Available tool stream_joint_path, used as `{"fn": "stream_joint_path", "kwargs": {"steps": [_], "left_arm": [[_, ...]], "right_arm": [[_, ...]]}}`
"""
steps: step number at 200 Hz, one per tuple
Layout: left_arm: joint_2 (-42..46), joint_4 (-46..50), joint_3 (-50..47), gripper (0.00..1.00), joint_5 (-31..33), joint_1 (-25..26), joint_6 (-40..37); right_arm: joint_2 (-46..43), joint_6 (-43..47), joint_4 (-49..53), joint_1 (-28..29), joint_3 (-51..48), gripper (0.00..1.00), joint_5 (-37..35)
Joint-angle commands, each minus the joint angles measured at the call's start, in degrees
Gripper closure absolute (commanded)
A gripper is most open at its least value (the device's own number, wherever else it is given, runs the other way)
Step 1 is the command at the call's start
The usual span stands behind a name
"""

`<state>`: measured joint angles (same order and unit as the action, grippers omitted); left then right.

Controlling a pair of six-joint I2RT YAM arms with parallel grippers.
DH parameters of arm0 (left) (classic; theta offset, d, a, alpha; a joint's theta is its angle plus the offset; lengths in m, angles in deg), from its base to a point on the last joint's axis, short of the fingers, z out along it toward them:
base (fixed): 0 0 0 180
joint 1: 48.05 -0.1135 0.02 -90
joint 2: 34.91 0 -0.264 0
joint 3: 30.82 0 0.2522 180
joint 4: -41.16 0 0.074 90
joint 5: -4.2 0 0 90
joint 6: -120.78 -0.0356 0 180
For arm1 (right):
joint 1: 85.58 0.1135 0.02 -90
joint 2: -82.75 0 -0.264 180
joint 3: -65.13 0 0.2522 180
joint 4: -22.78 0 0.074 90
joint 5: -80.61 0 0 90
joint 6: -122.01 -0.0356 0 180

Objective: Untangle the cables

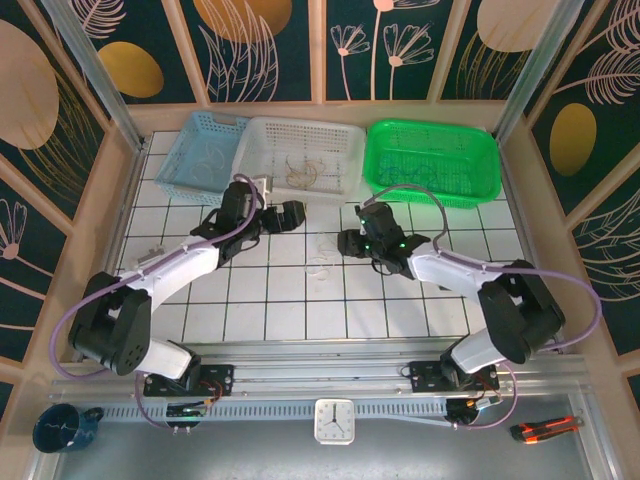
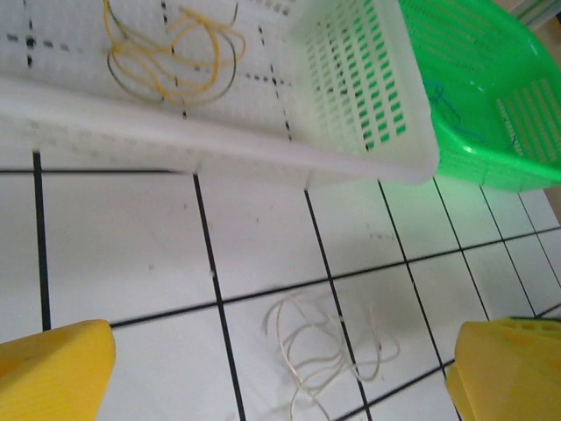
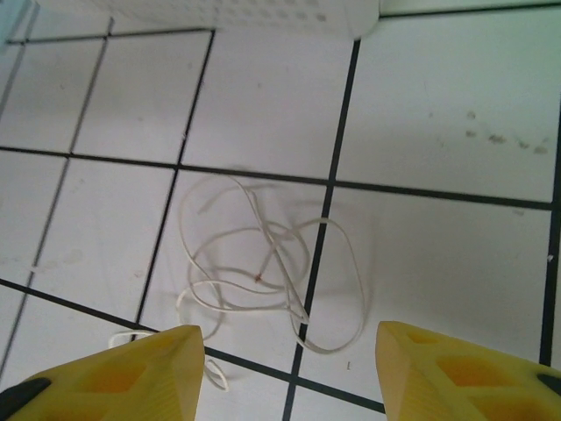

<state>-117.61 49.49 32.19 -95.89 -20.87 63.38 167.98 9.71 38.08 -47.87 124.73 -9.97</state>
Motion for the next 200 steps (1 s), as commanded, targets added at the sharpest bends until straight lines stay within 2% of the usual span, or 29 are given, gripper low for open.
{"fn": "stream_joint_path", "kwargs": {"steps": [1, 38, 67, 98, 119, 160, 182, 200], "left_arm": [[2.4, -4.9, -1.1, 0.01, -1.3, 0.0, 2.5], [1.7, -5.3, -0.7, 0.01, -2.2, 0.1, 3.0], [1.4, -5.6, -0.7, 0.01, -2.5, 0.1, 3.1], [1.5, -5.3, -0.9, 0.01, -2.4, 0.1, 2.7], [1.8, -5.3, -1.1, 0.01, -2.4, 0.1, 2.5], [1.1, -5.5, -0.8, 0.01, -2.7, 0.1, 2.2], [0.7, -5.5, -0.6, 0.01, -2.9, 0.1, 2.0], [0.4, -4.7, -0.2, 0.01, -2.9, 0.1, 1.5]], "right_arm": [[2.9, 1.5, -0.7, 0.4, 0.2, 0.47, 0.7], [8.4, 2.0, -1.5, 0.2, 2.8, 0.49, 0.9], [12.6, 2.3, -1.6, -0.1, 5.0, 0.55, 1.2], [12.2, 2.2, -1.7, -0.2, 5.7, 0.88, 2.5], [9.7, 1.3, -1.8, 0.0, 4.9, 1.0, 4.3], [5.0, -3.6, -6.0, 3.1, -0.8, 0.99, 8.2], [4.0, -4.4, -6.5, 4.8, -2.0, 0.71, 8.3], [2.0, -3.9, -5.3, 5.0, -1.7, 0.65, 6.2]]}}
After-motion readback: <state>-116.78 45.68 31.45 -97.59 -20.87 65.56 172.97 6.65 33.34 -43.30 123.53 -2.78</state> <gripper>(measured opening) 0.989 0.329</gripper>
